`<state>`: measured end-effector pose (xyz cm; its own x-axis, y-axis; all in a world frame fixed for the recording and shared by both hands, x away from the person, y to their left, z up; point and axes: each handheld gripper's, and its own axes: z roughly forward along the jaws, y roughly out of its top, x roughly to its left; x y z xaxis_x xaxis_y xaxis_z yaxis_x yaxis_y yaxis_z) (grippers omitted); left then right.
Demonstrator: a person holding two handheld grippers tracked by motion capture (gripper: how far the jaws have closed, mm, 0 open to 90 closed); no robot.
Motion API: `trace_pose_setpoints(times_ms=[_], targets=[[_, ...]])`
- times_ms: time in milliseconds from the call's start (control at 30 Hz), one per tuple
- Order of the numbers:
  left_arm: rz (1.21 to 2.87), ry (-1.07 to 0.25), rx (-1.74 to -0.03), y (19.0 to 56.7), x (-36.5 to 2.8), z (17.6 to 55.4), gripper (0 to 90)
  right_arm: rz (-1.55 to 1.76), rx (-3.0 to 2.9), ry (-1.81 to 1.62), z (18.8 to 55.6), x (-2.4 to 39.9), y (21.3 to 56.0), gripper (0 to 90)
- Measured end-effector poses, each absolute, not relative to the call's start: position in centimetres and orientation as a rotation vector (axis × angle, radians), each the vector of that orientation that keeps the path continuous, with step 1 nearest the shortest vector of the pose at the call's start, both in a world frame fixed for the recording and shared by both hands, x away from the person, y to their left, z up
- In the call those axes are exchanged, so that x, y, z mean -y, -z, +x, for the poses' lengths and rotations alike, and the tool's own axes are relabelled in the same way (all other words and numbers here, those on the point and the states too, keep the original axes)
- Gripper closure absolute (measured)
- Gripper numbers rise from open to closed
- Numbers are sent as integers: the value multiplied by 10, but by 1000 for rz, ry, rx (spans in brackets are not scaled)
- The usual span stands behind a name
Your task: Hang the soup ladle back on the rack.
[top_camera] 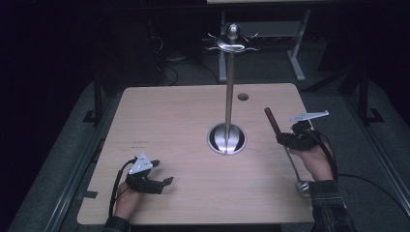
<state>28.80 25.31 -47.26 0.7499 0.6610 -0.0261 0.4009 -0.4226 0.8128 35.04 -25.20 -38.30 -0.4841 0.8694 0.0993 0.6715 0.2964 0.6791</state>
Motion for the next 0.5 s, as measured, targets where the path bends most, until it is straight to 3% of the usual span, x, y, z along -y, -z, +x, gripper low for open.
trace_pose_setpoints(times_ms=[500], targets=[[2075,-378,-794,473,-252,289,140,1342,-2180,-1165,340,261,371,741]])
